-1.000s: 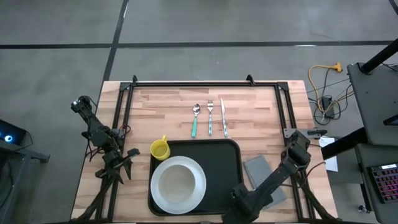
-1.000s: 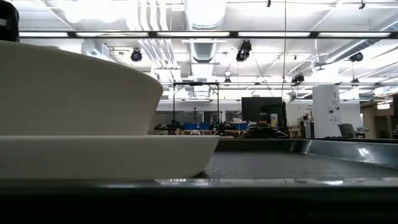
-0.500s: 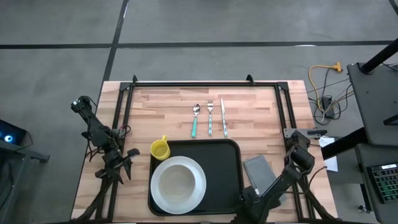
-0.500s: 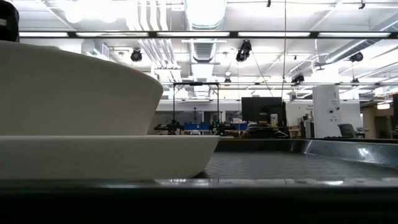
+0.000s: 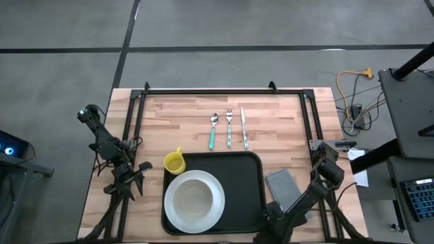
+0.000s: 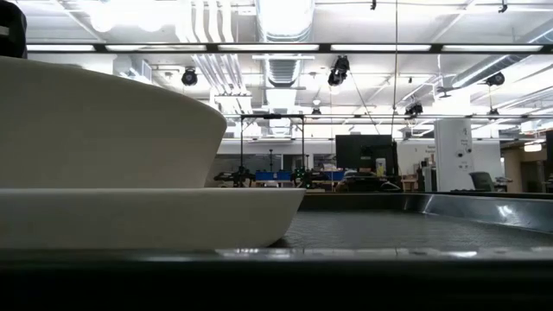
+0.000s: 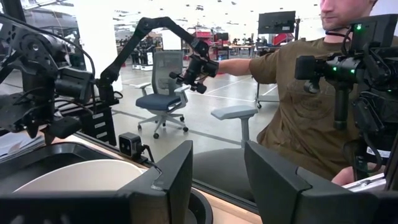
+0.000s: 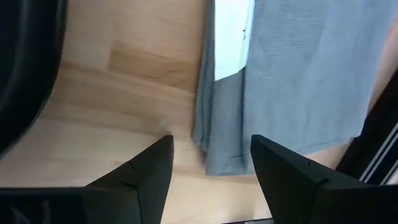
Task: Set up tray
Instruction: Put the gray napkin on the black serving tray to the right of the white plate
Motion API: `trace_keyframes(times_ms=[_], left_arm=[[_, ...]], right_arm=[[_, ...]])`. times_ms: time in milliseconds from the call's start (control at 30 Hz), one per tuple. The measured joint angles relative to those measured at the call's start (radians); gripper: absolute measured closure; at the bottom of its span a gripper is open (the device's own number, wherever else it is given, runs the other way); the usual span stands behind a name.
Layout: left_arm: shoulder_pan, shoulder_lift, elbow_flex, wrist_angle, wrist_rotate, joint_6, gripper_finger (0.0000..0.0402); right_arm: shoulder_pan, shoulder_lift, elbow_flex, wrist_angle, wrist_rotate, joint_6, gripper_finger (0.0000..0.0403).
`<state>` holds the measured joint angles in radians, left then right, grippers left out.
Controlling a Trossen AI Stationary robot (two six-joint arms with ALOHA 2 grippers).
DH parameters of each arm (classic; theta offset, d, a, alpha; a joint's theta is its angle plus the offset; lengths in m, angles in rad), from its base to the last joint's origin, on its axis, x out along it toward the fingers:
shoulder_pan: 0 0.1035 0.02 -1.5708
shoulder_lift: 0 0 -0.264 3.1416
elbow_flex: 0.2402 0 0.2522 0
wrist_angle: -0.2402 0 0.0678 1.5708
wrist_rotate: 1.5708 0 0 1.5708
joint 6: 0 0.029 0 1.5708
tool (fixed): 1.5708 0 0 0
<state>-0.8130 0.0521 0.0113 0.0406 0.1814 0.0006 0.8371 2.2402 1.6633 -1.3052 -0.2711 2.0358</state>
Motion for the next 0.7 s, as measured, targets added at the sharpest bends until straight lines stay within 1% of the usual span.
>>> trace_keyframes(times_ms=[100, 233, 333, 400, 500, 633, 667, 700], left_arm=[[0.000, 0.000, 0.000, 0.000, 0.000, 0.000, 0.0269], [0.000, 0.000, 0.000, 0.000, 0.000, 0.000, 0.0269], [0.000, 0.000, 0.000, 0.000, 0.000, 0.000, 0.0269], [0.000, 0.000, 0.000, 0.000, 0.000, 0.000, 0.0269], [0.000, 0.000, 0.000, 0.000, 0.000, 0.000, 0.0269], [0.000, 0.000, 0.000, 0.000, 0.000, 0.000, 0.0269], [0.000, 0.000, 0.000, 0.000, 0.000, 0.000, 0.0269], [0.000, 0.000, 0.000, 0.000, 0.000, 0.000, 0.0269]], right_arm=[[-0.001, -0.003, -0.022, 0.007, -0.030, 0.003, 0.0193], [-0.008, -0.004, -0.067, 0.002, -0.125, 0.000, 0.0193], [-0.011, -0.005, -0.096, 0.014, -0.136, -0.010, 0.0198], [-0.018, -0.006, -0.116, 0.042, -0.151, -0.047, 0.0211], [-0.038, -0.007, -0.144, 0.089, -0.193, -0.082, 0.0257], [-0.059, -0.008, -0.163, 0.130, -0.203, -0.117, 0.0357], [-0.064, -0.008, -0.165, 0.133, -0.207, -0.135, 0.0375], [-0.069, -0.008, -0.169, 0.134, -0.216, -0.146, 0.0382]])
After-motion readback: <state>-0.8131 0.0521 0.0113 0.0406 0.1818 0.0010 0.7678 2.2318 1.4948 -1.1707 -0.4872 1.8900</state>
